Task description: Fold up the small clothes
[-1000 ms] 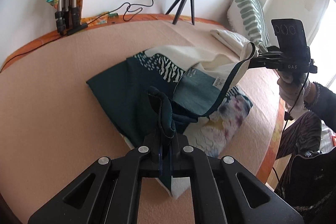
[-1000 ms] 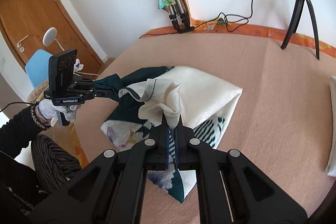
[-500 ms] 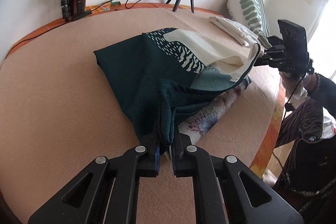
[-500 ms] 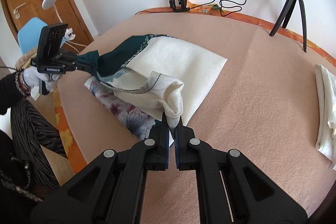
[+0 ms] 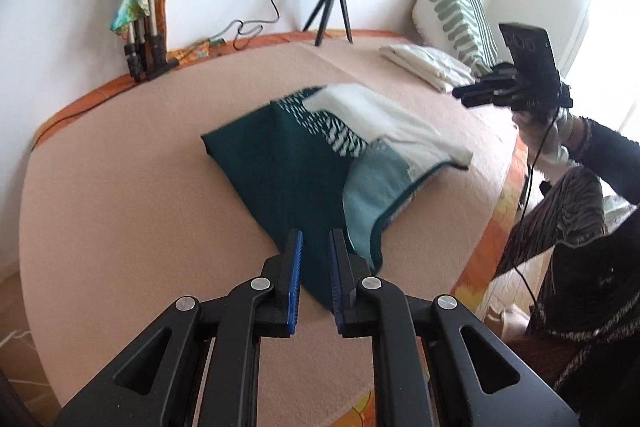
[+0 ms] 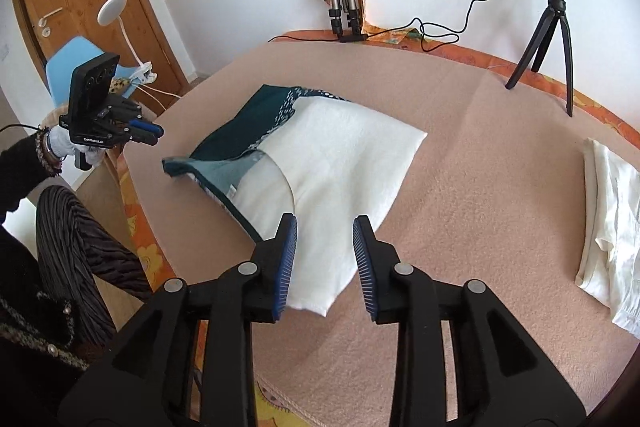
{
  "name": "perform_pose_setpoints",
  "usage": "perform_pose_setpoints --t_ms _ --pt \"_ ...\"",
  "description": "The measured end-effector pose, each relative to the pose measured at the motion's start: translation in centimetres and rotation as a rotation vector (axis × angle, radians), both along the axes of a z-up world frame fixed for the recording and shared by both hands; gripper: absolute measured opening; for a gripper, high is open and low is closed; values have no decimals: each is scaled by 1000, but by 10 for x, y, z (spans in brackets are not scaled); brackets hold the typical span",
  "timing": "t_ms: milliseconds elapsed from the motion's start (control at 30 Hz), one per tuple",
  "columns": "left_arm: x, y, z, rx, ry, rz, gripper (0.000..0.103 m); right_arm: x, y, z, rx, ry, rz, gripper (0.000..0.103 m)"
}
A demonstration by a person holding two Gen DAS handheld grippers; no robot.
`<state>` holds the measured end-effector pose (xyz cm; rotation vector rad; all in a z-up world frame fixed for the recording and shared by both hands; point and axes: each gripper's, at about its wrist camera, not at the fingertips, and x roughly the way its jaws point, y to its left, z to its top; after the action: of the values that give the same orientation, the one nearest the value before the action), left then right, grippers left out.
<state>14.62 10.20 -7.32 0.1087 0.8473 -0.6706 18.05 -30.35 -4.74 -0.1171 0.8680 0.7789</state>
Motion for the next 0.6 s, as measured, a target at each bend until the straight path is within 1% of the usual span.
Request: perform_pose_setpoints --t_ms 100,167,200,267,333,400,433,533,600 --pt "16 -16 -4 8 -13 0 11 7 32 -10 -27 18 9 31" --pt "21 -32 -17 45 1 -35 12 6 50 -21 -90 4 30 31" --pt "22 -41 -27 76 16 -58 11 6 57 -27 -112 5 38 31" --pt "22 -52 -43 124 41 -84 11 7 61 -37 -133 27 45 31" --pt "20 -60 -59 145 91 -105 12 7 59 -46 -160 46 45 31" --pt "12 -64 -69 162 119 -127 12 7 55 -55 -188 69 51 31" --pt "7 -64 -68 164 98 -133 12 7 51 -59 -197 83 51 31" --pt "1 -61 -64 172 120 -142 12 5 40 -64 -224 109 52 31" --pt "1 -57 -55 158 114 -136 12 6 35 -58 -226 104 48 31"
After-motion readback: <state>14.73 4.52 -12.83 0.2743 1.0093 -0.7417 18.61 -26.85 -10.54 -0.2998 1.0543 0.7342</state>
